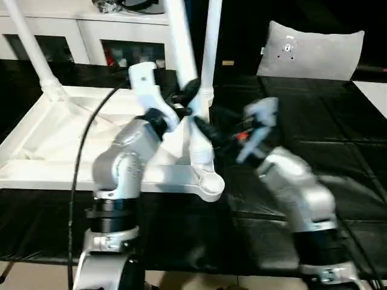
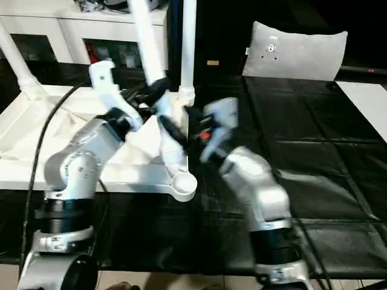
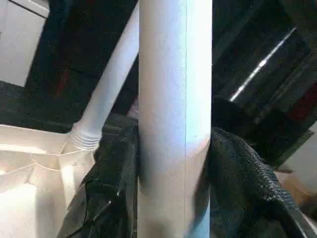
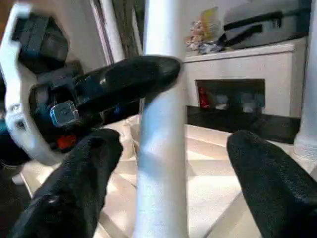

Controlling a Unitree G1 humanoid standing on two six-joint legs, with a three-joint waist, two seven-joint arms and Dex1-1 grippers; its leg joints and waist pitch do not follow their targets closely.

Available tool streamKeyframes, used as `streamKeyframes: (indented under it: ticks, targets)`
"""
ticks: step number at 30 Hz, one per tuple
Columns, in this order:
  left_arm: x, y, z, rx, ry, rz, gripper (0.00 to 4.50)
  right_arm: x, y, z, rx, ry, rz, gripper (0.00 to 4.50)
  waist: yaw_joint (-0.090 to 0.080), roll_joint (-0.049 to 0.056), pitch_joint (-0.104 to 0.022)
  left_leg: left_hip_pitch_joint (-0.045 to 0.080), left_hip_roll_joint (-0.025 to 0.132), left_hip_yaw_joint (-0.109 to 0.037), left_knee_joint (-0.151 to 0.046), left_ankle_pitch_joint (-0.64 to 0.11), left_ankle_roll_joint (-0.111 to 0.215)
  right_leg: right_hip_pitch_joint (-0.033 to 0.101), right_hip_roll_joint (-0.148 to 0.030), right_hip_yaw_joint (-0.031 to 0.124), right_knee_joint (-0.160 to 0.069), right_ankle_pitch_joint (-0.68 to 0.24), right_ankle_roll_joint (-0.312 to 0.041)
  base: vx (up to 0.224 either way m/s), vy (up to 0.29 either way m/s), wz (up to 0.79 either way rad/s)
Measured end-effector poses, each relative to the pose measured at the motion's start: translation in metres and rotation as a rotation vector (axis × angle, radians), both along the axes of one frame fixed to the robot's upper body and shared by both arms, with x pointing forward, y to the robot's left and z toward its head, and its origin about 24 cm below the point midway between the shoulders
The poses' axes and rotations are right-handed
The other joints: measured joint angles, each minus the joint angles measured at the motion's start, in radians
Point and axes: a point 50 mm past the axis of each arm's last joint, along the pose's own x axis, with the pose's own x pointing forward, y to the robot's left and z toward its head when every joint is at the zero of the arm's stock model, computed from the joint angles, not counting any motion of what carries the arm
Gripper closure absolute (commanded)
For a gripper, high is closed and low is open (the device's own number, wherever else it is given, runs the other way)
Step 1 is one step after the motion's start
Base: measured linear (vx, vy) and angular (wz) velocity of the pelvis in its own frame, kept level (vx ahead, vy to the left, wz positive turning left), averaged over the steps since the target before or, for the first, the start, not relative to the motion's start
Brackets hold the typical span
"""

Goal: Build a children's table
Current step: Pick table leg

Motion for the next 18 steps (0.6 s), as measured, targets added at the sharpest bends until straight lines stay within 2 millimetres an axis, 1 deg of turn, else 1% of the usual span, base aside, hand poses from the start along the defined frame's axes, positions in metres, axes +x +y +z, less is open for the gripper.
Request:
streamKeyframes:
  ticks: [4,7,10,12,14,18]
  targets:
    - [-0.002,0.006,0.008,-0.075,-0.02,-0.148,2.68,0.001,-0.017,0.001,0.069,0.099,0.014,0.03,0.001,0.0,0.0,0.0,0.0,0.0,0.0,0.001,0.0,0.0,0.0,0.0,0.0,0.001,0.0,0.0,0.0,0.0]
    - [-0.006,0.012,0.015,-0.121,-0.045,-0.289,2.68,-0.004,-0.027,0.003,0.047,0.158,0.114,0.0,0.002,0.0,0.0,0.0,0.0,0.0,0.0,0.001,0.0,0.0,0.0,0.0,0.0,0.001,0.0,0.0,0.0,0.0]
    - [-0.01,0.016,0.019,-0.172,-0.062,-0.396,2.68,-0.007,-0.029,0.01,0.081,0.177,0.199,0.0,0.001,0.0,0.0,0.001,0.0,0.0,0.0,0.001,0.0,0.0,0.0,0.0,0.0,0.002,0.0,0.0,0.0,0.0]
    - [-0.013,0.014,0.024,-0.196,-0.08,-0.473,2.68,-0.009,-0.029,0.016,0.114,0.171,0.257,0.0,0.004,0.0,0.0,0.001,0.0,0.0,0.0,0.001,0.0,0.0,0.0,0.0,0.001,0.002,0.0,0.0,0.0,0.0]
    - [-0.016,0.017,0.03,-0.195,-0.11,-0.542,2.68,-0.013,-0.028,0.022,0.131,0.162,0.328,0.0,0.007,0.0,0.0,0.001,0.0,0.0,0.0,0.001,0.0,0.0,0.0,0.0,0.001,0.002,0.0,0.0,0.0,0.0]
    - [-0.023,0.022,0.034,-0.173,-0.139,-0.674,2.68,-0.021,-0.032,0.029,0.127,0.157,0.429,0.0,0.015,0.0,0.0,0.001,0.0,0.0,0.001,0.001,0.0,0.001,0.0,0.0,0.0,0.002,0.0,0.0,0.0,0.0]
